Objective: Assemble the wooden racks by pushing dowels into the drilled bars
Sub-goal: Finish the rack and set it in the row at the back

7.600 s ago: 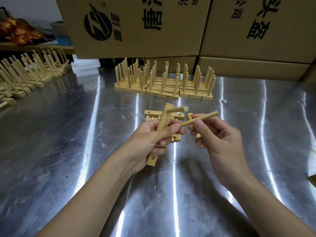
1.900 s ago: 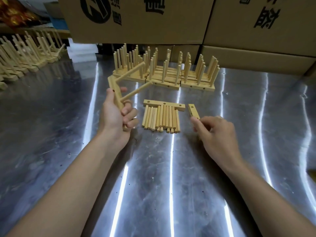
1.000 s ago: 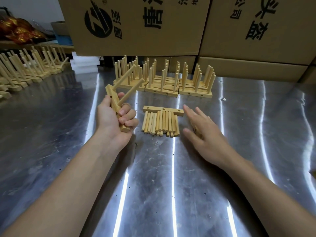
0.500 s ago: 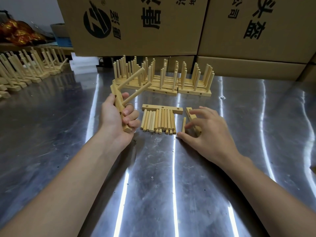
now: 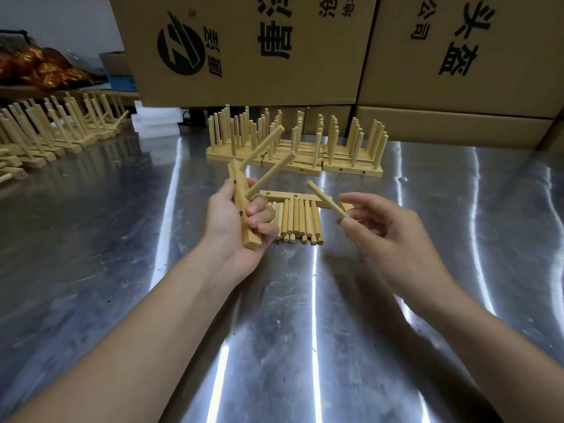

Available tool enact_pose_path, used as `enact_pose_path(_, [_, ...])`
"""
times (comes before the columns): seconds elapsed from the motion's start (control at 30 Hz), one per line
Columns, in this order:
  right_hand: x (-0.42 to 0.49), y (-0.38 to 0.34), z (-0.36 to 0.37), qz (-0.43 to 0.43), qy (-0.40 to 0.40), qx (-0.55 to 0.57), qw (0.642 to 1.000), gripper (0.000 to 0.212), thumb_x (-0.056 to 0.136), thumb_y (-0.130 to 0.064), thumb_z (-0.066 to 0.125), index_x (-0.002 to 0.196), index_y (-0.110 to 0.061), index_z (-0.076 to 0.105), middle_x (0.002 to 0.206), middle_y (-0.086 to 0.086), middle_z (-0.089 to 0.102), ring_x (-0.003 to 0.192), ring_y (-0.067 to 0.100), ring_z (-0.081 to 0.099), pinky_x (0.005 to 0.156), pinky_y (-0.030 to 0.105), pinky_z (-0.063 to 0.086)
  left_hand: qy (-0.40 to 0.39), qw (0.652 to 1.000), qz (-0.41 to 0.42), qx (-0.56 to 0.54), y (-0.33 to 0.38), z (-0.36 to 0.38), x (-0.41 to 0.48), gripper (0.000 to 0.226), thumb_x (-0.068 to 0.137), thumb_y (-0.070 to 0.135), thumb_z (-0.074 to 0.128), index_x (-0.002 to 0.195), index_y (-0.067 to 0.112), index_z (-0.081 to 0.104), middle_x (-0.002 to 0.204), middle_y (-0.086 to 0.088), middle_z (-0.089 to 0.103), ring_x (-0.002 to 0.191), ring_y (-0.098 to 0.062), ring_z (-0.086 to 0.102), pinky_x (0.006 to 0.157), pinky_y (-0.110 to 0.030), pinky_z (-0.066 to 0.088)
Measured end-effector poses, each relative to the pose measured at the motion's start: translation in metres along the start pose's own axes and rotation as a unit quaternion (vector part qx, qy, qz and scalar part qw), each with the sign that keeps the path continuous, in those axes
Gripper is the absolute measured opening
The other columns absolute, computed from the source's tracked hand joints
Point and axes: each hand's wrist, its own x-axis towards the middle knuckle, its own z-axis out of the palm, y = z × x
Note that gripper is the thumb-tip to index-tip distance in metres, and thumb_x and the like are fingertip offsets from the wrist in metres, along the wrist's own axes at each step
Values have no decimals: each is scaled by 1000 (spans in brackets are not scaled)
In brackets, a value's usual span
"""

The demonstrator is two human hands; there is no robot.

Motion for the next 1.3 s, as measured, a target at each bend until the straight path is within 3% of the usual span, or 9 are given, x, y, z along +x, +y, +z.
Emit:
enact_pose_path(0.17, [-8, -12, 16, -11, -62, 175, 983, 11, 98, -17, 74, 105, -25, 75, 104, 1, 82, 102, 17, 77, 80, 21, 58, -30, 999, -6, 41, -12, 4, -2, 35, 113, 47, 36, 104, 18, 54, 63, 5, 40, 52, -8, 37, 49, -19, 36])
enact_pose_path(0.27, [-13, -14, 19, -46, -48, 131, 989, 12, 91, -26, 80, 102, -25, 77, 101, 2, 78, 97, 22, 74, 83, 36, 61, -56, 996, 0, 74, -17, 6, -4, 32, 113, 45, 35, 111, 18, 52, 67, 2, 44, 56, -10, 40, 56, -23, 34])
enact_pose_path(0.37, [-18, -19, 20, -72, -58, 151, 984, 11, 89, -23, 81, 98, -23, 74, 89, 6, 74, 82, 23, 70, 70, 29, 55, -86, 990, 5, 108, -19, 9, -6, 33, 113, 45, 36, 108, 17, 53, 68, 2, 43, 57, -10, 34, 57, -25, 24])
enact_pose_path(0.47, [-23, -25, 23, -104, -92, 181, 974, 14, 91, -7, 80, 100, -14, 72, 99, 4, 81, 95, 20, 78, 82, 33, 63, -112, 985, 1, 129, -21, 9, -9, 38, 113, 48, 37, 98, 19, 57, 68, 3, 43, 56, -10, 34, 53, -24, 25])
enact_pose_path(0.53, [-25, -27, 24, -118, -101, 159, 975, 15, 90, -3, 82, 100, -12, 75, 102, 1, 81, 98, 19, 79, 84, 32, 63, -125, 982, -3, 140, -22, 9, -10, 42, 113, 50, 36, 94, 21, 60, 67, 3, 44, 55, -10, 36, 52, -23, 29])
enact_pose_path(0.67, [-28, -28, 26, -127, -93, 98, 983, 16, 86, -5, 87, 97, -16, 81, 93, -9, 81, 85, 5, 76, 73, 11, 52, -133, 982, -1, 134, -24, 9, -11, 44, 113, 50, 36, 93, 19, 61, 68, 2, 44, 57, -12, 36, 57, -24, 29])
enact_pose_path(0.8, [-29, -26, 25, -127, -104, 65, 984, 16, 86, -17, 89, 100, -20, 83, 89, -6, 80, 80, 13, 76, 67, 23, 57, -124, 980, 7, 154, -25, 7, -9, 44, 113, 52, 36, 94, 19, 60, 68, 2, 43, 57, -11, 36, 56, -24, 26])
enact_pose_path(0.93, [-28, -27, 26, -141, -96, 43, 984, 17, 86, -23, 89, 102, -25, 84, 91, -12, 80, 84, 11, 76, 73, 14, 52, -115, 978, 16, 173, -23, 6, -8, 45, 112, 53, 37, 96, 19, 61, 68, 4, 43, 57, -10, 38, 55, -24, 29])
enact_pose_path(1.3, [-30, -31, 26, -132, -76, -22, 988, 15, 86, -30, 88, 101, -27, 84, 81, -18, 77, 70, 4, 70, 64, 8, 44, -118, 974, 22, 192, -21, 7, -10, 45, 111, 54, 38, 94, 20, 61, 68, 4, 43, 56, -10, 39, 50, -23, 33])
